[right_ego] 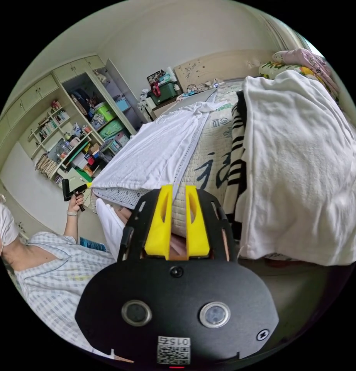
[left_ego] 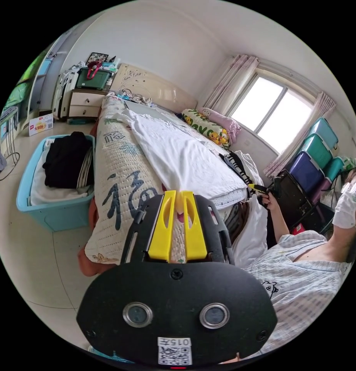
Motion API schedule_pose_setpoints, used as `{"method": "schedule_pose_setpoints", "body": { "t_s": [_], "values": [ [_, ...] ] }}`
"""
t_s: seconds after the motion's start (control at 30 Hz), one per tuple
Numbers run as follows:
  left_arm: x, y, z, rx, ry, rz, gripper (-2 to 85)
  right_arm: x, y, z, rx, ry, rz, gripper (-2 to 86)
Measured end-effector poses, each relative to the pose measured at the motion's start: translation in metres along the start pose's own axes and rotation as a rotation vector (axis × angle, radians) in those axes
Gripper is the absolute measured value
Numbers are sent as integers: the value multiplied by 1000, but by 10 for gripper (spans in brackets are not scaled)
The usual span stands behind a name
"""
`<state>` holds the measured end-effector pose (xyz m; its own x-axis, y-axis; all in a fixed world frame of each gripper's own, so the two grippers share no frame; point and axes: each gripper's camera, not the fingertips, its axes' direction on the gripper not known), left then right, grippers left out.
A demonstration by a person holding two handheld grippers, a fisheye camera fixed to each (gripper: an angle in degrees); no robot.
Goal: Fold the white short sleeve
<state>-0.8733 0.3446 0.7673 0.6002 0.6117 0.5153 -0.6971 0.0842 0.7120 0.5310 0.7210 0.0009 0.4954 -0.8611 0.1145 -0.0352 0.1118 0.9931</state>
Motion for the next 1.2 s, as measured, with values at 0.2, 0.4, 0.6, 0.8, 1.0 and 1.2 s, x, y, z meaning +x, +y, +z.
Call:
{"method": "schedule_pose_setpoints", "body": {
  "t_s": [0.2, 0.4, 0.6, 0.8, 1.0, 1.2],
  "values": [
    [7, -18, -31, 31, -27, 2, 48, -16, 14, 54, -101, 92, -39, 76],
    [18, -42, -73, 58, -39, 16, 8, -18, 55, 50, -45, 69, -48, -3],
    [37, -65, -106, 28, -98, 71, -4, -25, 101, 61, -16, 142, -60, -8],
    [43, -83, -146, 58, -125, 62, -3, -40, 116, 108, -76, 232, -91, -8],
    [56, -100, -176, 50, -215, 117, 10, -56, 126, 149, -109, 300, -139, -8],
    [56, -105, -224, 118, -223, 104, -1, -78, 138, 174, -84, 399, -198, -8]
  ]
}}
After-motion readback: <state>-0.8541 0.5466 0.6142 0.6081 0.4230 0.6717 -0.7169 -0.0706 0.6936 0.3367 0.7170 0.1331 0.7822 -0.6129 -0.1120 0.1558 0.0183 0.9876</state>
